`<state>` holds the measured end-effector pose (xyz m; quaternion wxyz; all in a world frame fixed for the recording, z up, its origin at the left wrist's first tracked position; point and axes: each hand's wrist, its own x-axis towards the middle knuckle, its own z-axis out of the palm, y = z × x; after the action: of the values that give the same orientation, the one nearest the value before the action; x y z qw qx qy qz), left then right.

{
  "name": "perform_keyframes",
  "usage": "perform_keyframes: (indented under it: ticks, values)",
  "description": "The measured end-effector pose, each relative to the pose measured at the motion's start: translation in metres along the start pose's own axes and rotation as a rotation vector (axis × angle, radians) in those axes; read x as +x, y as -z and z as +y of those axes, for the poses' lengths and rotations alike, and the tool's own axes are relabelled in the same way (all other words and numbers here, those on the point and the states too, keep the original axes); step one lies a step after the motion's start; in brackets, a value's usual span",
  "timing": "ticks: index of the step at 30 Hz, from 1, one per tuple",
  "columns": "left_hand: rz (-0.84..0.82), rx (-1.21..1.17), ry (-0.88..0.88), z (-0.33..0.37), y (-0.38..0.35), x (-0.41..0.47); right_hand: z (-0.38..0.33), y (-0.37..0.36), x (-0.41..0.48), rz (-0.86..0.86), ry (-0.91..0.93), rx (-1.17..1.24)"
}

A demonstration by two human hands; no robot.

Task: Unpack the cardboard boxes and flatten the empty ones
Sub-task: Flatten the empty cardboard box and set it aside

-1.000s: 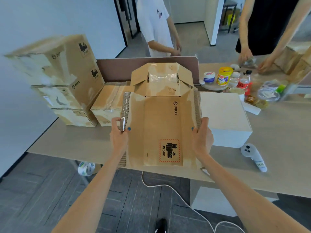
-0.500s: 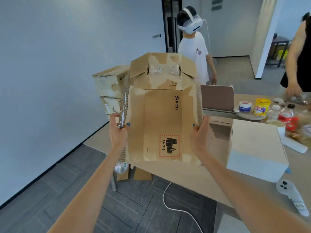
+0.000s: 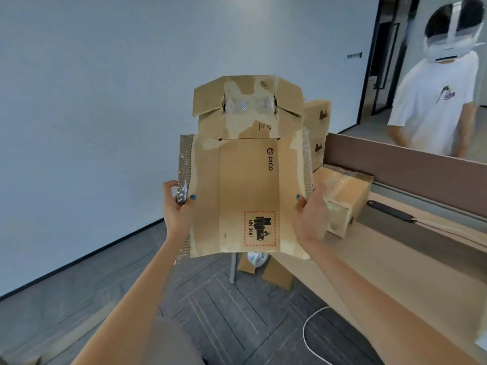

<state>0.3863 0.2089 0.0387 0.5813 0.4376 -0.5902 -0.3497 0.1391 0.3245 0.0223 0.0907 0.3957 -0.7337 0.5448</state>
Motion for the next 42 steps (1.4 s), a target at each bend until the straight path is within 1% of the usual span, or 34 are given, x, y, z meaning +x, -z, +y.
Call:
perform_keyframes:
  ticks: [7,11,15,21,26,37,42]
  values:
    - [0.161,0.059,0.095,-0.08,0.041,0.079,-0.032,-0.131,0.022,-0.123,0.075,-0.001]
    - [0.236,0.089,0.14,-0.138,0.057,0.153,-0.045,-0.239,0.047,-0.216,0.097,0.007]
    - [0.279,0.152,0.204,-0.205,0.071,0.234,-0.052,-0.354,0.073,-0.318,0.076,-0.006]
    - [0.332,0.216,0.273,-0.284,0.078,0.321,-0.054,-0.483,0.1,-0.457,0.067,0.015]
    - [0.374,0.256,0.332,-0.331,0.084,0.36,-0.048,-0.557,0.104,-0.517,0.065,-0.01]
    - [0.433,0.307,0.402,-0.401,0.098,0.41,-0.037,-0.675,0.107,-0.628,0.073,-0.028]
    - [0.478,0.342,0.451,-0.45,0.095,0.449,-0.02,-0.752,0.114,-0.657,0.104,-0.024]
